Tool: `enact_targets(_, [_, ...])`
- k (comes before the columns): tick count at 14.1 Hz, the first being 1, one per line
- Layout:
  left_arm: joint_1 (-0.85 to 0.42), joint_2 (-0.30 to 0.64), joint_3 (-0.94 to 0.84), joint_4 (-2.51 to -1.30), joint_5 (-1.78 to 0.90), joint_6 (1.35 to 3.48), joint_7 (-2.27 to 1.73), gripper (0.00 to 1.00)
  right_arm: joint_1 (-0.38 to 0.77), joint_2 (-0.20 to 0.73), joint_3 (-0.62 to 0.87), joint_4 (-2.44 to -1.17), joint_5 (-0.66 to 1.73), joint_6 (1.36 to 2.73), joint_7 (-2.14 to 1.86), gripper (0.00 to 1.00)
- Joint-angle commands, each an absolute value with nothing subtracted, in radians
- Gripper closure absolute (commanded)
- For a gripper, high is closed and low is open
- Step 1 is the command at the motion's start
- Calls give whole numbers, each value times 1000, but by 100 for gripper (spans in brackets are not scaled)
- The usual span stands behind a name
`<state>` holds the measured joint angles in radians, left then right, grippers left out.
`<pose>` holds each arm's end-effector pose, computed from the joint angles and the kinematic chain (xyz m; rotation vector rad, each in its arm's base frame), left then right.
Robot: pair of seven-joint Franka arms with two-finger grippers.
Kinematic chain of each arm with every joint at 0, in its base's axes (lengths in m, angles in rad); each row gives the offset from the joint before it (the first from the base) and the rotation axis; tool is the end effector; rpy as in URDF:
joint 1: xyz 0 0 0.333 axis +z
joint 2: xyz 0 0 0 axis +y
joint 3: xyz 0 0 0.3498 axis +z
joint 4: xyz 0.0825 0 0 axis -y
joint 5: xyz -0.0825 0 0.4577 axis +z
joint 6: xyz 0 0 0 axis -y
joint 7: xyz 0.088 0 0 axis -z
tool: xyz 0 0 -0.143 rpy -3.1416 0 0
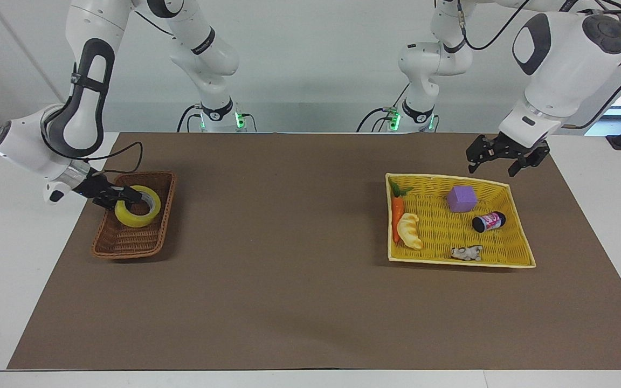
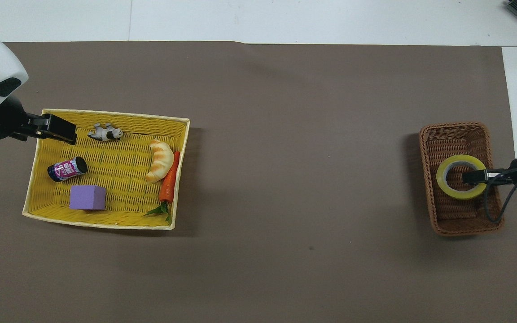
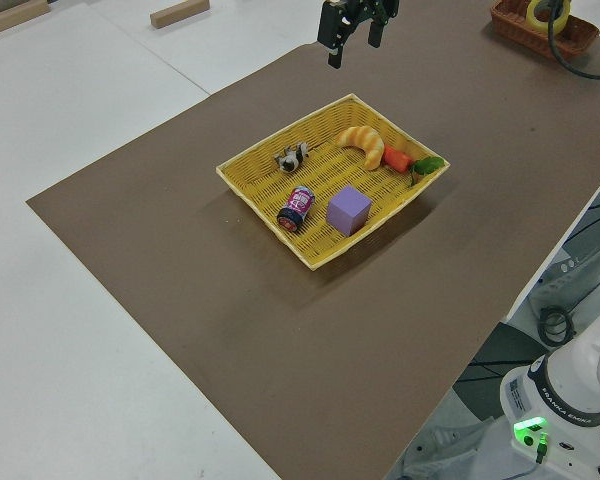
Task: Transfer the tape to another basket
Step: 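Lower the tape into the wicker basket and open the right gripper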
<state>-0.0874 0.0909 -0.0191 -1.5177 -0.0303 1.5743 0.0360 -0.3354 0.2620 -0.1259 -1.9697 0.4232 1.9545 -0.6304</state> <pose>0.6533 -0.0737 0.5932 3.1025 -0.2204 -0.0550 0.5856 -0.2443 0.2789 -2.7149 0.0619 0.0757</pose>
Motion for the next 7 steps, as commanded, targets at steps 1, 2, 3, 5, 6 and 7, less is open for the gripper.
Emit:
enact_targets(1, [-107, 87, -2, -1439, -14, 1493, 49, 0, -347, 261, -115, -1968, 416, 1959, -653, 59])
enact_targets(2, [-106, 89, -2, -1431, -12, 1471, 58, 0, -347, 261, -115, -1968, 417, 1960, -652, 22])
enact_targets(3, [-103, 84, -2, -1433, -12, 1471, 75, 0, -347, 261, -114, -1968, 417, 1970, -650, 0])
enact_targets(5, [-106, 55, 2, -1451, -18, 1476, 80, 0, -348, 262, -114, -1965, 416, 1979, -652, 0])
enact_targets(6, [-97, 52, 3, -1459, -20, 1477, 77, 0, -350, 264, -114, -1959, 416, 1977, -653, 0])
enact_targets(7, [-95, 49, 12, -1457, -20, 1486, 75, 0, -350, 265, -114, -1953, 417, 1976, -653, 0])
